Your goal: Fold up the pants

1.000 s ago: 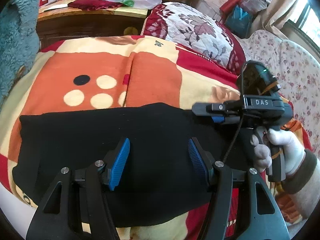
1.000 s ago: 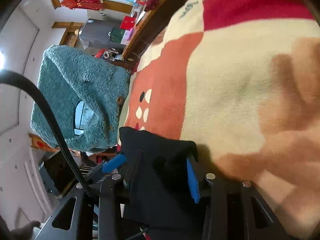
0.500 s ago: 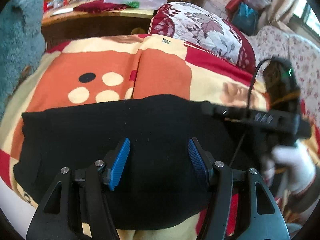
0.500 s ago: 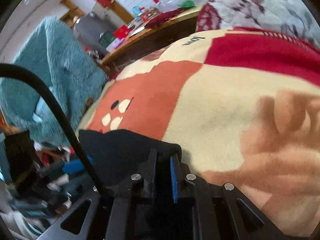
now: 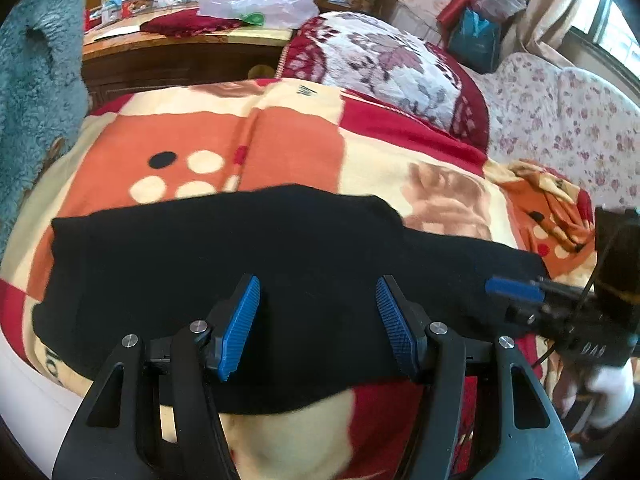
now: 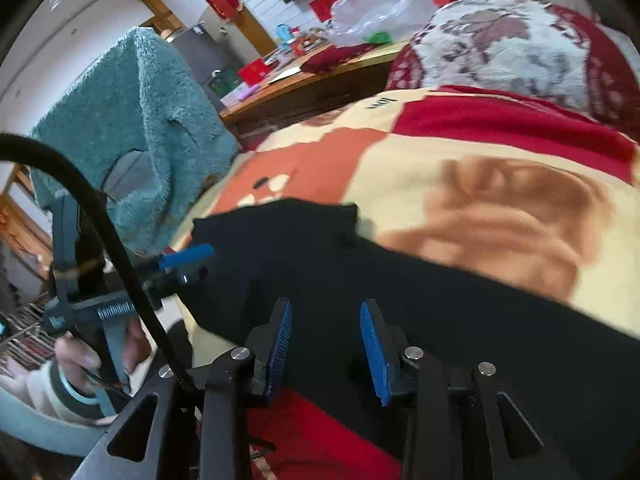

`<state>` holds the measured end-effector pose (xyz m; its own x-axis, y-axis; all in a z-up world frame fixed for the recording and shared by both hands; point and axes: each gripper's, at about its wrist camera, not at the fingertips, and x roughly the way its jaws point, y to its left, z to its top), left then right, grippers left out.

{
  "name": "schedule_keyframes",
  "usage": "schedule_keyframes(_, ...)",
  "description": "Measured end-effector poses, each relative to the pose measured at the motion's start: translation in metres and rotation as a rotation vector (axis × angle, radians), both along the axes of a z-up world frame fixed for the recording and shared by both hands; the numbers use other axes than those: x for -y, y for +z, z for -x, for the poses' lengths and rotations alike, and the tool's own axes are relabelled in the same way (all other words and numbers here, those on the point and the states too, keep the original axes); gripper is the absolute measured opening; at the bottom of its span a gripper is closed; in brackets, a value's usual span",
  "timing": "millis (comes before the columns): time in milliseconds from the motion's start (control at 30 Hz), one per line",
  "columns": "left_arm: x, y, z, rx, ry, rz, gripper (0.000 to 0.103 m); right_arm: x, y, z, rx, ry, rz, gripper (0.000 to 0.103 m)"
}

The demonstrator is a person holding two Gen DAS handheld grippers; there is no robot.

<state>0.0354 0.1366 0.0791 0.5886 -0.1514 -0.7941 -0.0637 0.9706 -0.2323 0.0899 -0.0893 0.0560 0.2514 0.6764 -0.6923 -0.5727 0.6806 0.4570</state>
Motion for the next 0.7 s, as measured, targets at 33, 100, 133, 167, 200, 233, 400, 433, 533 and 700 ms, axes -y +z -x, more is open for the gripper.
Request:
schedule_keyframes(33,0.007,0.000,0.002,0.001,-0.010,-0.001,0.061,0.004,-0.003,0.005,0.005,-0.017,0.026,0.036)
schedule_keyframes(100,0.014,-0.001,0.005,0.004,-0.024,-0.001,0.061,0.009,-0.007,0.018,0.024,-0.014,0.079,0.039)
schedule_keyframes(133,0.018,-0.001,0.006,0.002,-0.029,0.004,0.061,0.011,-0.009,0.024,0.032,-0.005,0.098,0.040)
schedule_keyframes(167,0.020,-0.001,0.006,-0.001,-0.033,0.008,0.061,0.014,-0.012,0.030,0.037,0.002,0.114,0.040)
schedule_keyframes(200,0.023,-0.002,0.007,-0.009,-0.037,0.012,0.061,0.015,-0.014,0.032,0.040,0.007,0.124,0.040)
schedule_keyframes(233,0.025,-0.003,0.007,-0.013,-0.037,0.015,0.061,0.016,-0.016,0.034,0.046,0.013,0.135,0.041)
schedule_keyframes(400,0.024,-0.005,0.010,-0.027,-0.026,0.027,0.061,0.009,-0.017,0.047,0.149,0.058,0.196,0.041)
schedule_keyframes(433,0.022,-0.006,0.010,-0.032,-0.019,0.032,0.061,0.008,-0.017,0.048,0.160,0.071,0.196,0.041)
schedule_keyframes(533,0.019,-0.007,0.010,-0.035,-0.006,0.044,0.061,0.001,-0.022,0.048,0.172,0.088,0.216,0.041)
schedule_keyframes(700,0.018,-0.005,0.010,-0.033,-0.005,0.046,0.061,-0.007,-0.023,0.046,0.202,0.123,0.271,0.041)
